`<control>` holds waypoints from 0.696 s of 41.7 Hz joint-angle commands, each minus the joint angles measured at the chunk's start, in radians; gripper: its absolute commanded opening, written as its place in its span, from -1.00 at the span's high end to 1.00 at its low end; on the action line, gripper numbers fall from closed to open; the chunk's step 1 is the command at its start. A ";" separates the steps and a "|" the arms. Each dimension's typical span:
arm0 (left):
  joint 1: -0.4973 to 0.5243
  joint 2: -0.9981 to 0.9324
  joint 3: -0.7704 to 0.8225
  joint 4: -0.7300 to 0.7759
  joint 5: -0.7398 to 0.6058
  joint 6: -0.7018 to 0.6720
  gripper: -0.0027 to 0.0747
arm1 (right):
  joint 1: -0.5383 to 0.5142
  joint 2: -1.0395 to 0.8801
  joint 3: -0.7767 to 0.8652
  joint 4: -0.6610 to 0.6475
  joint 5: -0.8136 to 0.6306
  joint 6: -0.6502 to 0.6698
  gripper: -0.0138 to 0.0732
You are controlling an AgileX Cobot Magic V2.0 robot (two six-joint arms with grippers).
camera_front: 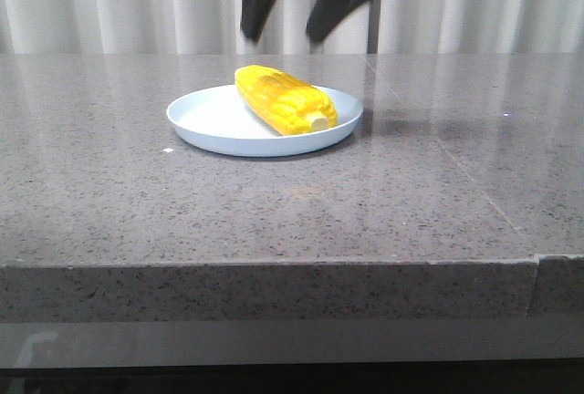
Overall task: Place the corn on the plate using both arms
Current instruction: 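Open the right gripper and raise it off the corn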
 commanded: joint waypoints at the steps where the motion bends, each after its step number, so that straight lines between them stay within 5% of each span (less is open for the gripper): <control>1: -0.008 -0.002 -0.026 -0.005 -0.070 -0.009 -0.40 | -0.002 -0.167 0.016 -0.031 -0.031 -0.013 -0.61; 29: -0.008 -0.002 -0.026 -0.005 -0.072 -0.009 -0.40 | -0.002 -0.934 0.648 -0.133 -0.065 -0.016 -0.61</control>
